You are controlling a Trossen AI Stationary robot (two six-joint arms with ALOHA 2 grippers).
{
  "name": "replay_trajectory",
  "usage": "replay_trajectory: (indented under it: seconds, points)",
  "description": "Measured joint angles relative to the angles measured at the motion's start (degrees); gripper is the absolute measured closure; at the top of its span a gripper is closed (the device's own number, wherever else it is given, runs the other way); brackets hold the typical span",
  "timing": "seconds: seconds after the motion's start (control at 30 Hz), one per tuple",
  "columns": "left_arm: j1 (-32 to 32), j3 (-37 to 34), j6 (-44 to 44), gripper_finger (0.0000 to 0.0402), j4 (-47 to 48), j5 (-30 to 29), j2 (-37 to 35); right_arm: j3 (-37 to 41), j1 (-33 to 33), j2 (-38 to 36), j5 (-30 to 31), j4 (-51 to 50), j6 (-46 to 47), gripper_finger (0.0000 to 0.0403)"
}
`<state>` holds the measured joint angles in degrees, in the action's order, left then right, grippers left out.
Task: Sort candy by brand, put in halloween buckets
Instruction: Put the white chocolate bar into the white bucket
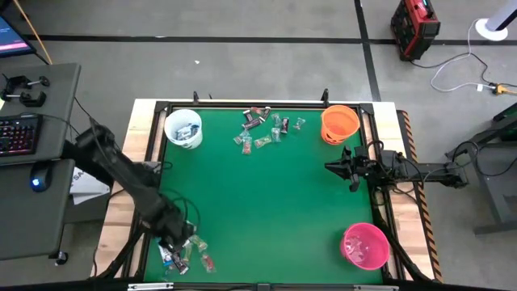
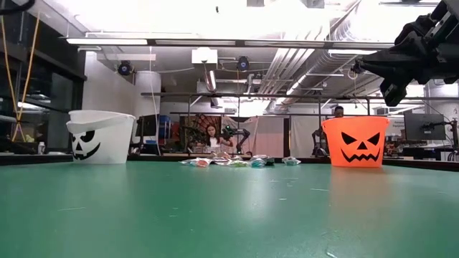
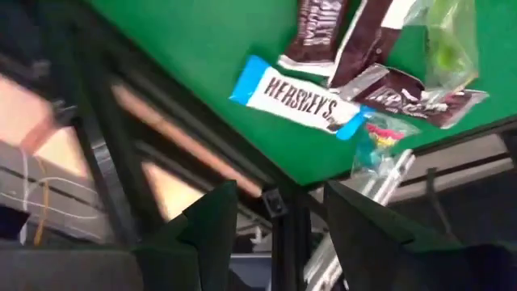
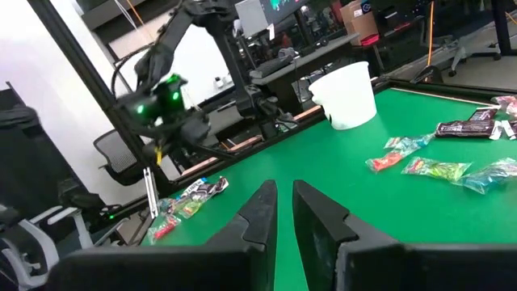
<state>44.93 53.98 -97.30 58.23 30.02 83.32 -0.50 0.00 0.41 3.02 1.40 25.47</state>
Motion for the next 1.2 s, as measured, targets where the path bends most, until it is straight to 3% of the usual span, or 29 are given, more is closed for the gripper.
replay_trajectory:
  seconds: [0.17, 0.37, 0.57, 0.87, 0.97, 1.1, 1.2]
  points:
    - [0.96, 0.0, 2.73, 0.0229, -8.07, 0.04, 6.72, 0.01, 0.0, 0.0, -0.01, 0.0, 0.0, 0.0368]
    - [0.92, -1.83, 7.99, 0.0229, -7.8, 1.44, 13.36, -0.01, 0.0, -0.01, -0.02, 0.01, 0.0, 0.0368]
    - [0.92, -4.06, 10.93, 0.0229, -9.08, 1.5, 14.35, 0.01, 0.0, -0.01, -0.01, 0.0, 0.0, 0.0368]
    - [0.69, -9.64, 14.61, 0.0233, -18.39, 3.07, 14.07, -0.01, -0.01, -0.01, -0.02, -0.01, 0.0, 0.0368]
    - [-0.13, -9.74, 17.9, 0.0267, -18.41, 3.42, 13.88, 0.0, 0.0, -0.01, -0.01, 0.01, 0.0, 0.0368]
    - [-2.25, -9.92, 21.94, 0.0374, -17.87, -0.04, 11.08, 0.01, -0.01, -0.01, -0.01, 0.0, 0.0, 0.0368]
    - [-4.79, -9.92, 23.33, 0.0386, -14.51, -3.63, 6.12, 0.01, 0.0, -0.01, -0.01, 0.0, 0.0, 0.0368]
